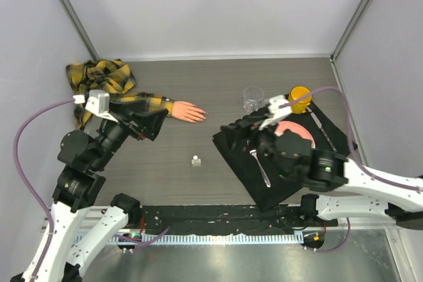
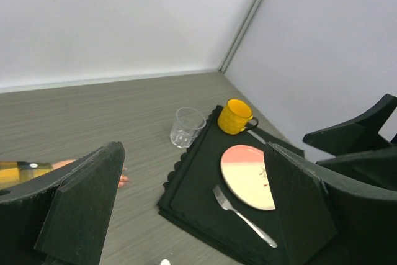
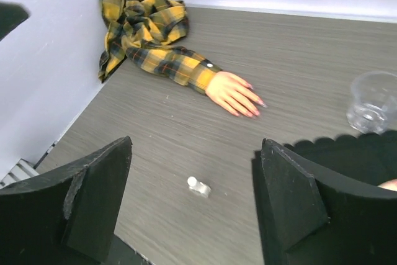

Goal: Paint the nails

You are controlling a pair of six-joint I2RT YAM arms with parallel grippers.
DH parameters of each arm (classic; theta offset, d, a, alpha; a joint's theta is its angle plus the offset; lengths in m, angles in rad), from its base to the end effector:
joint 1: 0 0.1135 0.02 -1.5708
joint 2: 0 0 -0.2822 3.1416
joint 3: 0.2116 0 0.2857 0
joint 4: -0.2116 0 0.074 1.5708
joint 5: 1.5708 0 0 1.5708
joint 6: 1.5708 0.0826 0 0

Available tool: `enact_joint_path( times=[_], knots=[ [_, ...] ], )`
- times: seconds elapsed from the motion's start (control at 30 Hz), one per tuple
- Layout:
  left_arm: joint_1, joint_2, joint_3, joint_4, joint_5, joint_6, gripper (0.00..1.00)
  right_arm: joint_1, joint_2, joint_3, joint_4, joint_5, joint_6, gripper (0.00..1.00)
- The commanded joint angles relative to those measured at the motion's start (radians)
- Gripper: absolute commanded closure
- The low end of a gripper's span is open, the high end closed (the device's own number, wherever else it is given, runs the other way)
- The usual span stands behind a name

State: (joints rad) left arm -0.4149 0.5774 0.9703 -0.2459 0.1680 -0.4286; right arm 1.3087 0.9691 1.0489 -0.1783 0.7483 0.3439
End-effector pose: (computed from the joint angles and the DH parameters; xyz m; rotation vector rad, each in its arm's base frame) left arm 0.1522 -0.0821 0.4527 0.1333 1.4705 -0.8101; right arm 0.1237 0.2441 0.4150 -0.2357 1.6651 0.6342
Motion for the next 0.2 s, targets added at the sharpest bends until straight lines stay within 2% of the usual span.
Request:
enact_joint_path(
  times=[0.0,0.1,0.17],
  knots=[
    [0.001,-0.048,0.056,-0.019,-0.031,-0.113,0.0,-0.005,-0.229,0.046,-0.289,0.056,0.087,0.08],
    [0.001,-0.073,0.079,-0.033,-0.05,-0.159,0.0,-0.005,-0.346,0.033,-0.305,0.051,0.104,0.08],
    [0.002,-0.086,0.097,-0.036,-0.05,-0.18,0.0,-0.005,-0.421,0.048,-0.322,0.028,0.115,0.02]
  ],
)
